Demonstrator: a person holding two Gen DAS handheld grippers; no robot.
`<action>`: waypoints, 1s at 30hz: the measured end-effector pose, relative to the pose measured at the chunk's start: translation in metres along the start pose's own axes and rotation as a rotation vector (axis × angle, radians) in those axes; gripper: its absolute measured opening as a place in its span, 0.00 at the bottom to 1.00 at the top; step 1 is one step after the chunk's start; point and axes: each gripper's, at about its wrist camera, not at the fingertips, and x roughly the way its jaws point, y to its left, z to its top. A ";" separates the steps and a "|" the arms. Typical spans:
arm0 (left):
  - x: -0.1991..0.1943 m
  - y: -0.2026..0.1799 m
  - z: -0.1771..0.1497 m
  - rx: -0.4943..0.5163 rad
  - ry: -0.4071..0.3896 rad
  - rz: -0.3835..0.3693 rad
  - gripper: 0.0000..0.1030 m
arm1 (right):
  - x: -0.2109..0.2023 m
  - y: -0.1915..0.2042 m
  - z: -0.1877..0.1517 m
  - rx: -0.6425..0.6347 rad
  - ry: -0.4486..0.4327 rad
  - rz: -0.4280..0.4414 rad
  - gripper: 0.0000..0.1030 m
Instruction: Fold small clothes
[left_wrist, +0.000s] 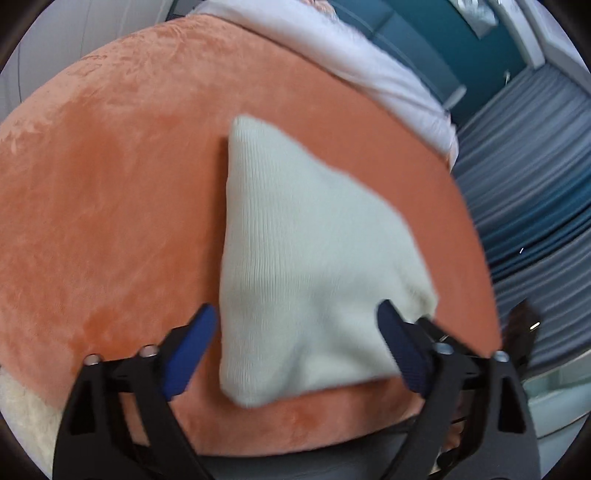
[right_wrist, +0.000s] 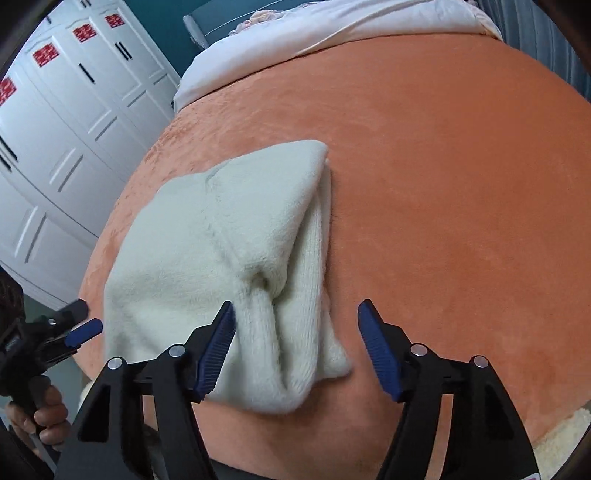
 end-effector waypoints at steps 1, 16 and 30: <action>0.005 0.002 0.009 -0.007 -0.002 -0.009 0.89 | 0.011 -0.006 0.007 0.037 0.018 0.037 0.68; 0.059 -0.048 0.046 0.160 0.019 -0.004 0.58 | -0.009 0.017 0.044 -0.008 -0.151 0.067 0.38; 0.045 -0.054 -0.039 0.282 0.087 0.345 0.57 | -0.010 0.004 -0.024 -0.170 -0.009 -0.202 0.00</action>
